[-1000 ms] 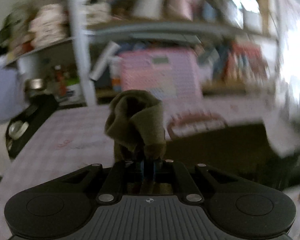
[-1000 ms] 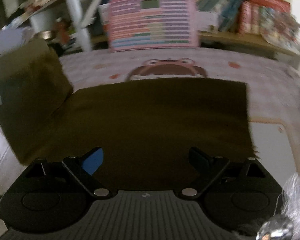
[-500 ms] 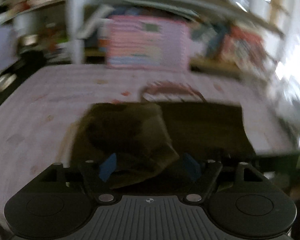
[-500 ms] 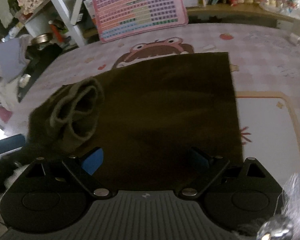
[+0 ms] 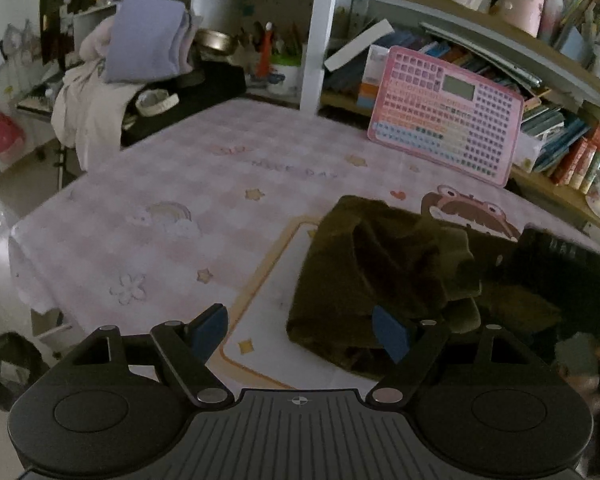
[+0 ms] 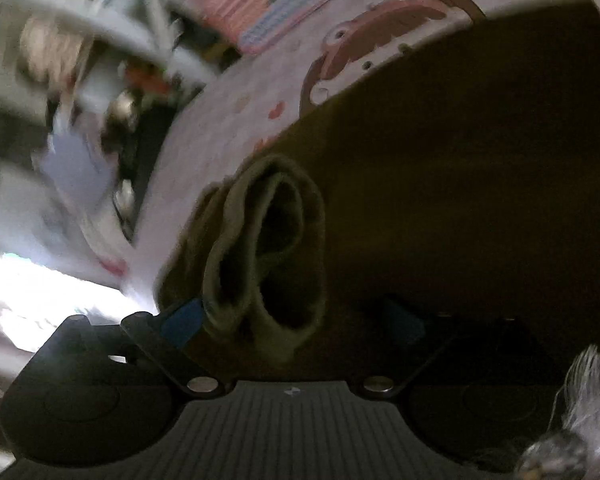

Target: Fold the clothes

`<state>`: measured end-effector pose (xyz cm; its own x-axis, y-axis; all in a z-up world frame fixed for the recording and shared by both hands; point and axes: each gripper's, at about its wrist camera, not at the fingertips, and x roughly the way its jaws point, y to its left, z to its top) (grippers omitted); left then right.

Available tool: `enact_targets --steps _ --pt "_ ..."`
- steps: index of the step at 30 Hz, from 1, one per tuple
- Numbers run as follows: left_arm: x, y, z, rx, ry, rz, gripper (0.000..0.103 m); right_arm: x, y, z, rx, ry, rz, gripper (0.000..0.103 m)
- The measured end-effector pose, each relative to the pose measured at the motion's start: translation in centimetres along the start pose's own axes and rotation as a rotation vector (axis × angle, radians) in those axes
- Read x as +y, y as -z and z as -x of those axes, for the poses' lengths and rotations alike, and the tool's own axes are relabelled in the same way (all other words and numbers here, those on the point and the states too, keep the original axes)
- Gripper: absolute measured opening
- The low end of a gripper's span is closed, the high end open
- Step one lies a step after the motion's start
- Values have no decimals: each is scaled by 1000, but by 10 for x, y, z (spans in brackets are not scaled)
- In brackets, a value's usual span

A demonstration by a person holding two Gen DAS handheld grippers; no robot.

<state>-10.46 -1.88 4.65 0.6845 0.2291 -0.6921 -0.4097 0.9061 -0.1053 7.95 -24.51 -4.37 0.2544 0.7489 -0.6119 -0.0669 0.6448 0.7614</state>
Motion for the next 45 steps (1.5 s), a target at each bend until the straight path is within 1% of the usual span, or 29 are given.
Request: enact_targets --steps 1,2,3,4,5,7,8,10,11,12,13,14,17,19,23,24,26,27,28,31,32,36,38,39,42,45 --pt "-1 -3 -3 1 2 -8 82 -3 -2 -2 7 -31 -60 92" --pt "0 -5 -5 1 6 -14 82 -5 -5 -5 15 -57 -106 76" --pt "0 -6 -6 0 9 -19 82 -3 -6 -9 27 -73 -114 60" --pt "1 -8 -7 -3 15 -26 82 0 -8 -13 38 -89 -123 34" --pt "1 -10 -8 -8 21 -35 82 4 -9 -16 43 -105 -113 25" --pt "1 -13 -9 -23 31 -57 82 21 -9 -12 8 -150 -12 21" --pt "2 -14 -9 -34 33 -67 82 22 -7 -7 -15 -209 -13 20" --pt "3 -16 -8 -53 38 -83 82 25 -4 2 -62 -327 -14 20" --pt "5 -16 -9 -53 41 -85 82 24 -3 5 -80 -352 -22 20" --pt "7 -16 -10 -53 44 -85 82 15 -3 0 -78 -278 -52 20" --pt "10 -16 -11 -46 43 -83 82 7 -3 -7 -62 -187 -82 20" --pt "12 -16 -12 -40 41 -79 82 -2 -2 -13 -45 -118 -118 20" --pt "19 -17 -16 -28 40 -64 82 -12 4 -18 -46 -140 -168 20" --pt "20 -16 -17 -22 42 -65 82 -10 5 -19 -45 -150 -179 20" --pt "18 -15 -19 -18 62 -69 82 -13 6 -16 -34 -277 -332 20" --pt "17 -15 -19 -17 67 -70 82 -14 6 -16 -32 -290 -360 20" --pt "16 -14 -19 -16 76 -71 82 -19 5 -22 -31 -210 -357 22" --pt "16 -14 -19 -18 79 -71 82 -21 4 -24 -31 -174 -349 25" --pt "16 -13 -19 -18 81 -69 82 -22 4 -24 -36 -154 -321 32" --pt "13 -11 -19 -12 82 -61 82 -12 3 -19 -54 -112 -220 38" --pt "12 -11 -19 -10 82 -59 82 -8 3 -17 -53 -98 -186 42" --pt "4 -9 -17 -16 92 -60 82 7 7 -5 -37 -42 -38 49" --pt "-1 -7 -16 -17 101 -63 82 14 12 5 -42 -19 49 54" --pt "-4 -6 -16 -17 106 -64 82 16 15 11 -47 -8 93 56" --pt "-16 -3 -15 -11 121 -69 82 20 23 31 -66 25 199 59" --pt "-28 2 -16 5 134 -74 82 16 31 54 -112 82 289 63"
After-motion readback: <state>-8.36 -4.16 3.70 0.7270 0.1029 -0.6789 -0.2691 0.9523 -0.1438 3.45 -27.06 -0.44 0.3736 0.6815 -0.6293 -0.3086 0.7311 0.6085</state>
